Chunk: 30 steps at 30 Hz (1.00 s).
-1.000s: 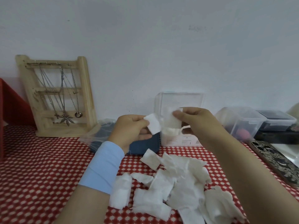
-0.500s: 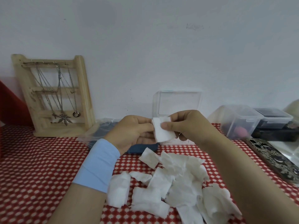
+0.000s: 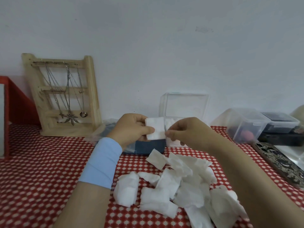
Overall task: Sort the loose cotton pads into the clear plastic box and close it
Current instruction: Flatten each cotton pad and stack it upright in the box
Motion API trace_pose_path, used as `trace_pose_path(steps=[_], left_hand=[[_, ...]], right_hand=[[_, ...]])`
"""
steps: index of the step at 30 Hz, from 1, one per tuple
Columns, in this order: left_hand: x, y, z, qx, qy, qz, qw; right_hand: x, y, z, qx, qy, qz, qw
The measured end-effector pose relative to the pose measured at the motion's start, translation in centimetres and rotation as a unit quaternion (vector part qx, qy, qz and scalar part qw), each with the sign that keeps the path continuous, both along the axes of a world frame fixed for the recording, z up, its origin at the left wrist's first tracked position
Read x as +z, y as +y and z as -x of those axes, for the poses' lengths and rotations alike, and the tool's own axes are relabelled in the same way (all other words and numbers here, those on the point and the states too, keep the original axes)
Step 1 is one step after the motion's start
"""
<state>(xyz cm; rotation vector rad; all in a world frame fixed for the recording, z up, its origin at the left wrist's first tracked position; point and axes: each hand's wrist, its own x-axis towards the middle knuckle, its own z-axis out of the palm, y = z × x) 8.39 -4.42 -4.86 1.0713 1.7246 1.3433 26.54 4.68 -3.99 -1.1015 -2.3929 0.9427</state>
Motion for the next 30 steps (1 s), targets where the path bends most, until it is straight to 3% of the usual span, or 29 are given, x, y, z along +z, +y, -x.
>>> trace_pose_path(steps=[4,7,9,13,17,21,26,30], left_hand=[[-0.2,-0.4,1.5,0.073,0.015,-0.025,0.997],[-0.3,-0.5,1.8,0.093,-0.001,-0.040,0.995],[-0.4,-0.5,2.0,0.096,-0.009,-0.041,0.994],[-0.6,-0.2,1.9,0.094,-0.031,-0.040,0.994],[-1.1,0.1,2.0,0.117,-0.045,-0.042,0.991],[-1.4,0.2,2.1,0.148,-0.082,-0.061,0.984],[-1.5,0.4,1.5,0.131,-0.138,-0.082,0.978],[-1.1,0.9,-0.6,0.047,-0.196,-0.075,0.977]], right_hand=[[-0.1,0.8,2.9,0.016,-0.179,-0.084,0.980],[-0.7,0.2,5.5,0.062,-0.360,-0.080,0.927],[-1.3,-0.3,6.7,0.069,-0.404,-0.090,0.908],[-2.1,-0.6,7.0,0.058,-0.404,-0.162,0.899],[-1.4,-0.1,5.8,0.059,-0.324,-0.120,0.937],[2.2,0.2,2.4,0.006,-0.086,-0.013,0.996],[2.7,-0.2,-0.3,-0.039,0.160,0.113,0.980],[1.5,-0.4,0.0,-0.055,0.202,0.141,0.968]])
